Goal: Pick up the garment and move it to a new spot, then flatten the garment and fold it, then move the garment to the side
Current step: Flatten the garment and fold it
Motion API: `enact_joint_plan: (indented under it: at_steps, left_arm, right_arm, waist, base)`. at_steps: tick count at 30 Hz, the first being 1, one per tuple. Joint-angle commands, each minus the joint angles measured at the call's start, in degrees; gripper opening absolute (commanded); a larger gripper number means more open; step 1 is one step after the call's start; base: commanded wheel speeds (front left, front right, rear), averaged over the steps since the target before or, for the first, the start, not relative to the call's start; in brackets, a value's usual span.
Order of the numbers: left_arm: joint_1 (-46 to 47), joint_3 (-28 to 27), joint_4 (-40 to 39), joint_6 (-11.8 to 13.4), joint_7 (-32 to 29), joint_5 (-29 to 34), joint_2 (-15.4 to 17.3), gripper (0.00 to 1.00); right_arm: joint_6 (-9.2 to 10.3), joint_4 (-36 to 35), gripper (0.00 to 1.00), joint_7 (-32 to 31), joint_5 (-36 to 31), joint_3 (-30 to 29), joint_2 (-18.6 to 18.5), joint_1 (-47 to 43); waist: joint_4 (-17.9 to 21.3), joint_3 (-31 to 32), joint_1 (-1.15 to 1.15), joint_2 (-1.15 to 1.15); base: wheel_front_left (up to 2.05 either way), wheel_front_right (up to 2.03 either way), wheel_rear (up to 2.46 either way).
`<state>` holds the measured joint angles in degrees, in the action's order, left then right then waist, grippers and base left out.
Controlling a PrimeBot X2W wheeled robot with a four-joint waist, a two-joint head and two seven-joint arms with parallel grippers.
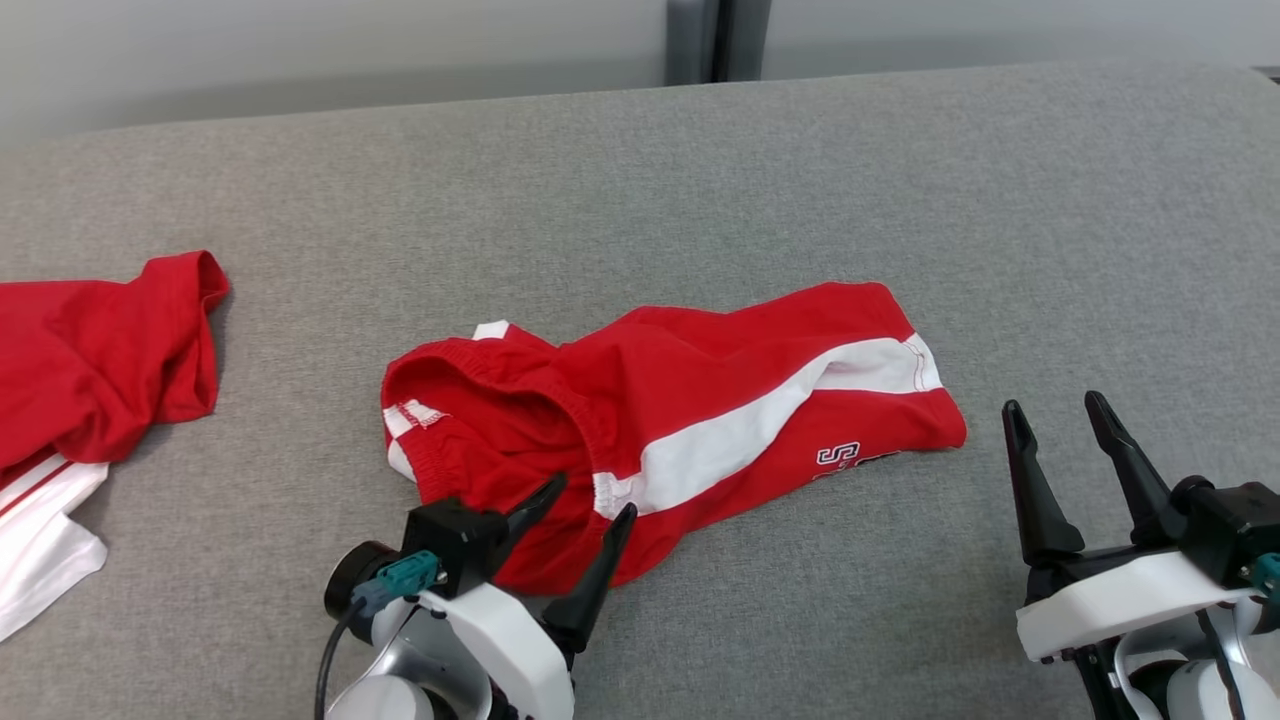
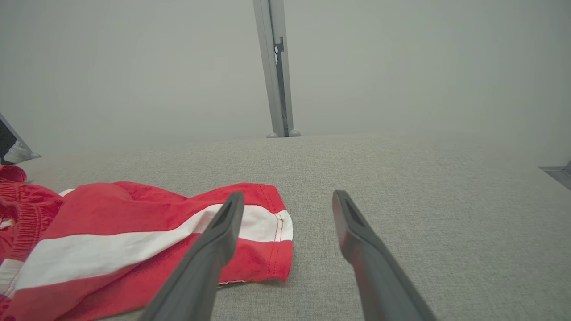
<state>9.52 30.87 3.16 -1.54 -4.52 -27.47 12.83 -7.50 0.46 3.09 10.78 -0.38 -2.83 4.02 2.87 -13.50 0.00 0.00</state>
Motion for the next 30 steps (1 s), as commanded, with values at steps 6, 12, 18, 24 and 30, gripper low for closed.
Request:
enact_joint_plan:
  at_steps: [6, 12, 18, 24, 30]
  left_arm:
    - [2.5, 0.6, 2.5, -0.9, -2.9, -1.3, 0.3, 0.23]
    - [3.2, 0.3, 3.4, -1.2, -4.1, -2.0, 1.0, 0.00]
    - [3.9, 0.1, 2.4, -0.7, -3.4, -1.5, 1.5, 0.00]
    - [4.4, -0.2, 0.8, -0.3, -2.1, -1.1, 1.7, 0.00]
    - [5.1, 0.4, 0.7, -0.8, -0.9, -0.9, 1.2, 0.00]
  right_arm:
    - [0.01, 1.1, 1.00, 1.1, 0.8, 0.4, -0.2, 1.1]
    - [0.01, 1.5, 1.00, 1.6, 0.7, 0.0, -0.2, 1.4]
    - [0.01, 2.2, 1.00, 1.4, 0.4, -1.2, -0.2, 2.5]
    - [0.01, 3.9, 1.00, 0.5, -0.2, -1.8, -0.2, 5.0]
    - [0.01, 8.1, 1.00, 0.1, -0.3, -0.7, -0.3, 8.2]
  waist:
    - [1.7, -1.4, 0.00, 0.00]
    - [2.1, -2.1, 0.00, 0.00]
    - [1.1, -2.9, 0.00, 0.00]
    - [-1.7, -5.1, 0.00, 0.00]
    - [-4.1, -7.1, 0.00, 0.00]
  base:
    - [0.00, 0.00, 0.00]
    - [0.00, 0.00, 0.00]
    - [0.00, 0.00, 0.00]
    - [0.00, 0.00, 0.00]
    - [0.00, 0.00, 0.00]
